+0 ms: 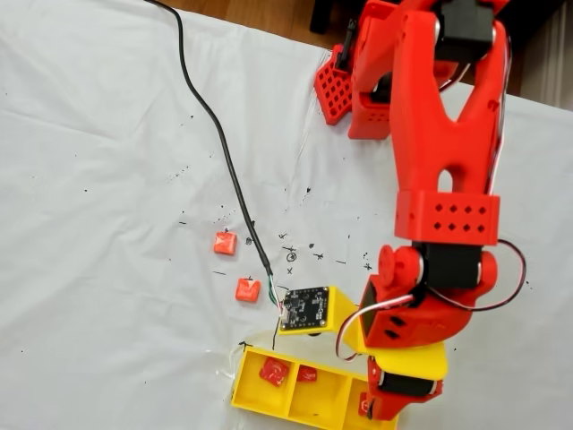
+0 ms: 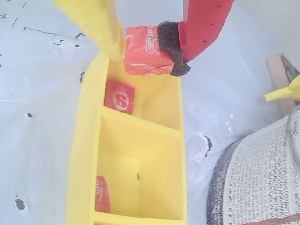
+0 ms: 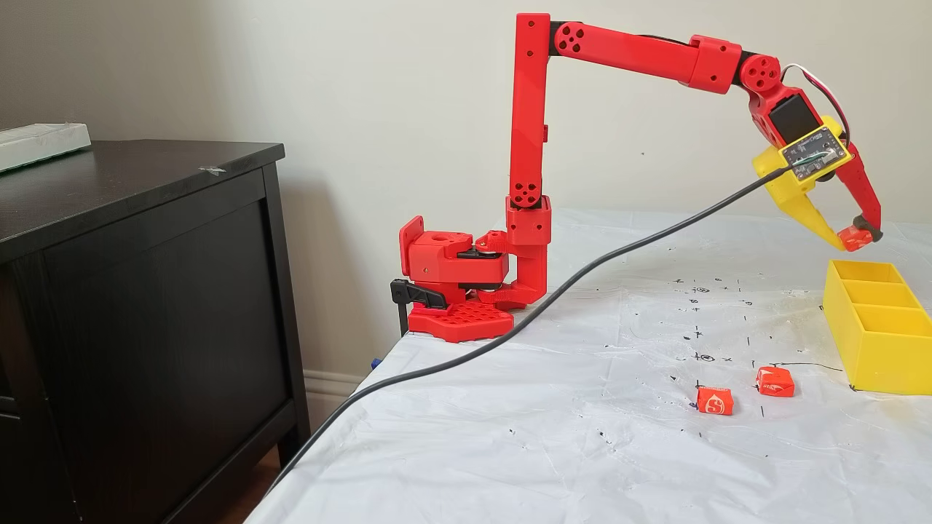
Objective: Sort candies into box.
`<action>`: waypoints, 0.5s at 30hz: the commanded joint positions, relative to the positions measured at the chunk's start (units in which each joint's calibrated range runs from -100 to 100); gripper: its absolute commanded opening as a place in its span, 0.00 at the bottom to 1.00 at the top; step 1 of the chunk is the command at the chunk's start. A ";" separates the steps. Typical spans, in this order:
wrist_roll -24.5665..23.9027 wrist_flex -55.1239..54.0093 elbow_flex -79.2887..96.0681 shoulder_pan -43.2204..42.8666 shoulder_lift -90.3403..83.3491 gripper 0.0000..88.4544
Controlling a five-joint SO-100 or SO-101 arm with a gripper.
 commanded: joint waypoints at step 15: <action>-0.73 -3.83 -5.82 -0.26 -0.89 0.00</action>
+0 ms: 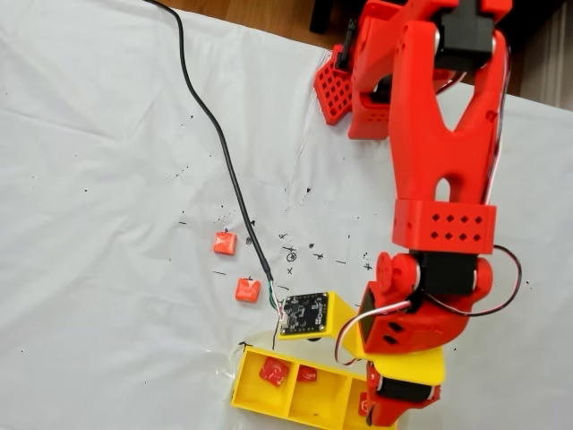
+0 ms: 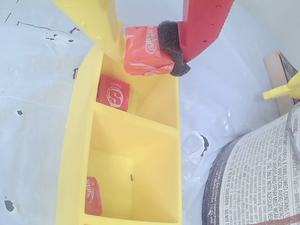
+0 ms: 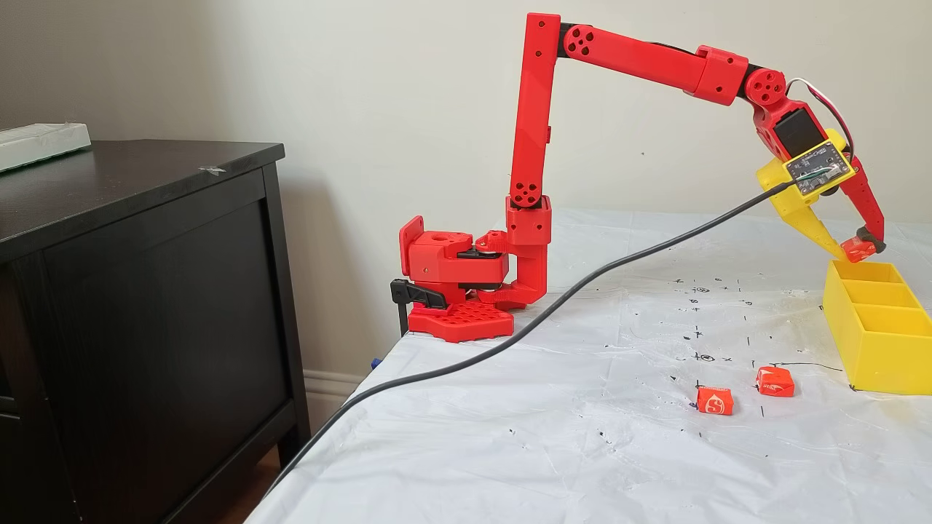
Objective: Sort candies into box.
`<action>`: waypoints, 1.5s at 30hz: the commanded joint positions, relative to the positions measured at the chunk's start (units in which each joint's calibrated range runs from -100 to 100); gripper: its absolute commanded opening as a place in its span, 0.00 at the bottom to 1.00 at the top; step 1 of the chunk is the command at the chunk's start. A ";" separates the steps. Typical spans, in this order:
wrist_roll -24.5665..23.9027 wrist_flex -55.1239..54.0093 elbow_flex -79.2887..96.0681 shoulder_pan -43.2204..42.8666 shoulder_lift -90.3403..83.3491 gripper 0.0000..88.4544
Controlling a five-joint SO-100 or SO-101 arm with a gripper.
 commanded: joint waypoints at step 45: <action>6.69 27.40 -1.54 11.60 -17.09 0.00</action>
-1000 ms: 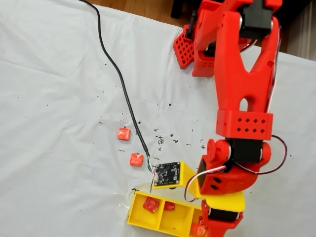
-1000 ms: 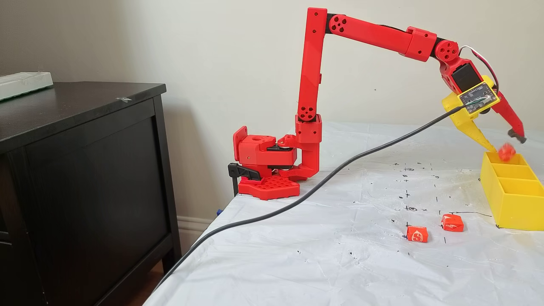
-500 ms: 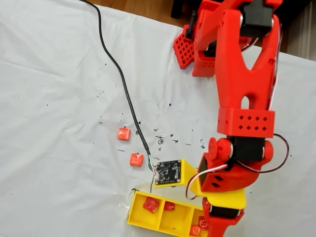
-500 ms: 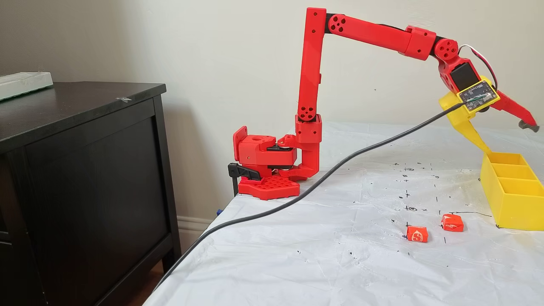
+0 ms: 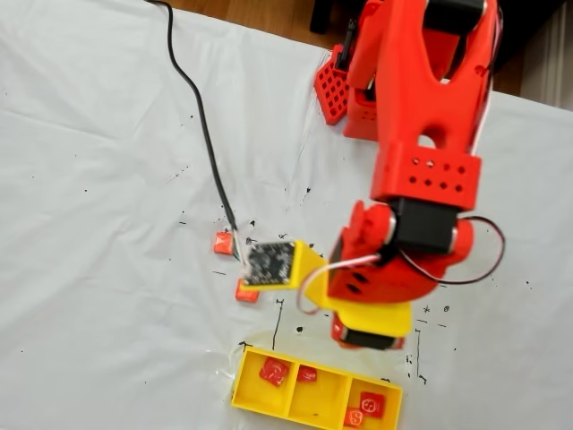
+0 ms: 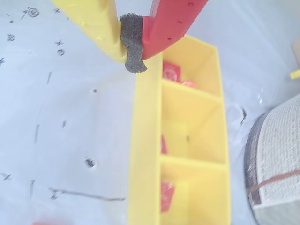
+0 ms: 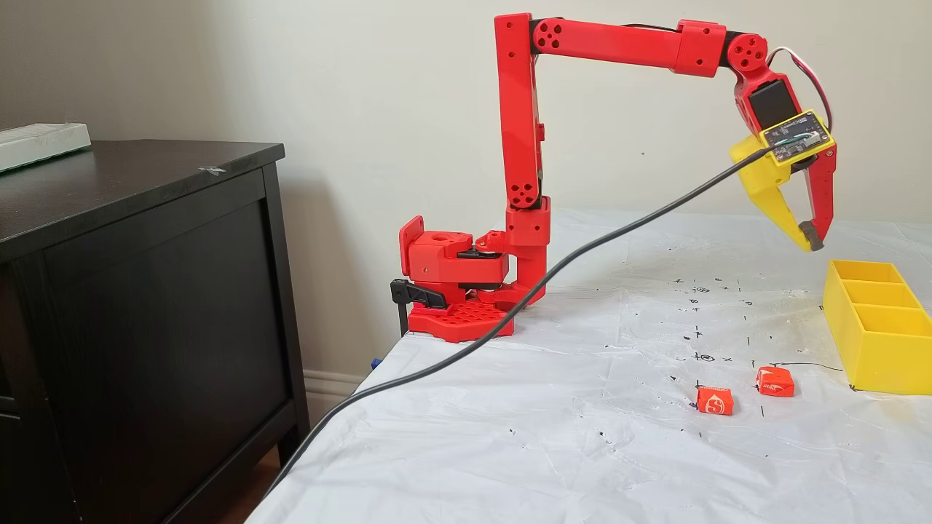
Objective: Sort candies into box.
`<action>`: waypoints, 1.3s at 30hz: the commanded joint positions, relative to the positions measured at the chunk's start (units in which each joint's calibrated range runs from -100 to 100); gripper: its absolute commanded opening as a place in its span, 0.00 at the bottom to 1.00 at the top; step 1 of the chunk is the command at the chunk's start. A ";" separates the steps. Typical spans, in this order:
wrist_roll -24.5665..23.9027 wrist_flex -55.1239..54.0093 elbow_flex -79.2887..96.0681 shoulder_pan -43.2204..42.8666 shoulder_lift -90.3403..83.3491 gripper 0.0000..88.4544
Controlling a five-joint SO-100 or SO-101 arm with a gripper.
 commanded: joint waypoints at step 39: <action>16.26 14.17 -15.11 20.13 12.86 0.32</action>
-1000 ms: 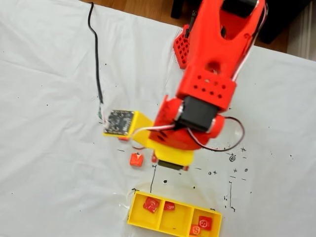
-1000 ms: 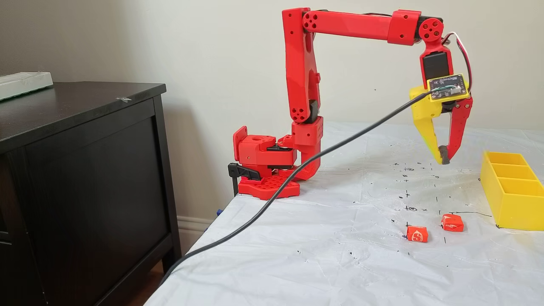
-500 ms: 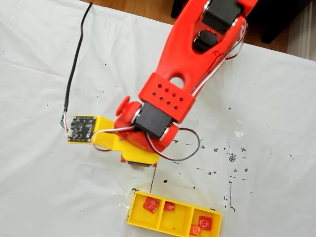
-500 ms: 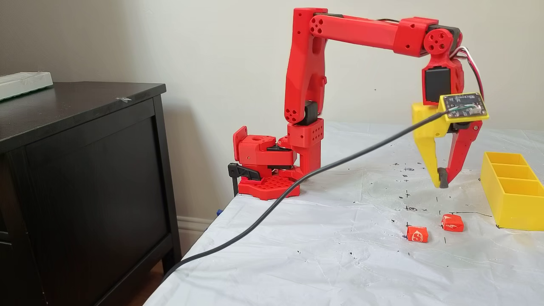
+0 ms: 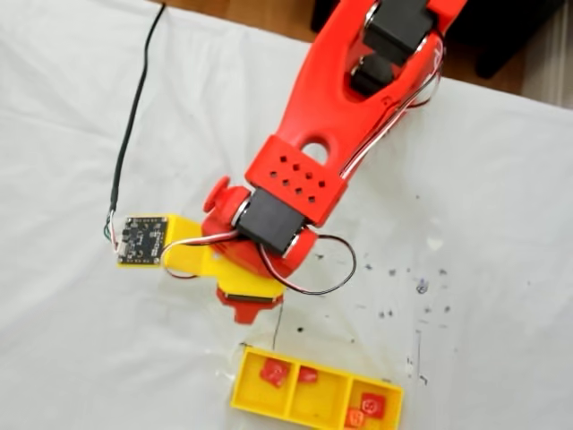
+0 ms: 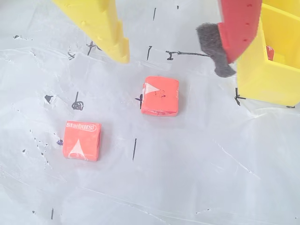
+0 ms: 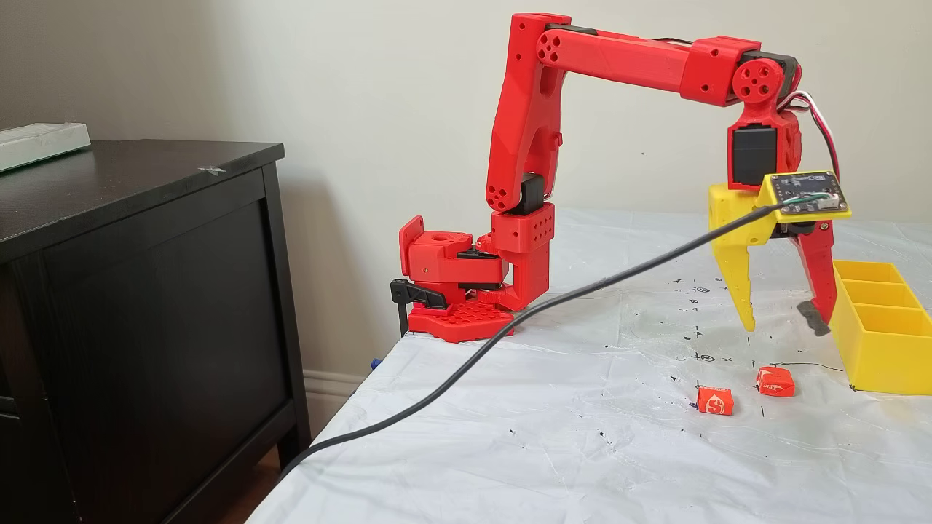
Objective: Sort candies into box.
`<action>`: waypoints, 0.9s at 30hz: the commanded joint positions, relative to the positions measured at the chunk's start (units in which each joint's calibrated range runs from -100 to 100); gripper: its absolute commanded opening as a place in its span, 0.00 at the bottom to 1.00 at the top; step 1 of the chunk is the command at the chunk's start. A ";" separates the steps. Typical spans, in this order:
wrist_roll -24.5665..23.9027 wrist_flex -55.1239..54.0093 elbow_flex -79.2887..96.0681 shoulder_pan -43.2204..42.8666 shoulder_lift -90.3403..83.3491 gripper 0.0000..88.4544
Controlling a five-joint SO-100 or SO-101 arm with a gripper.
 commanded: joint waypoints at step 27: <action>1.81 -1.78 -6.55 0.38 6.91 0.35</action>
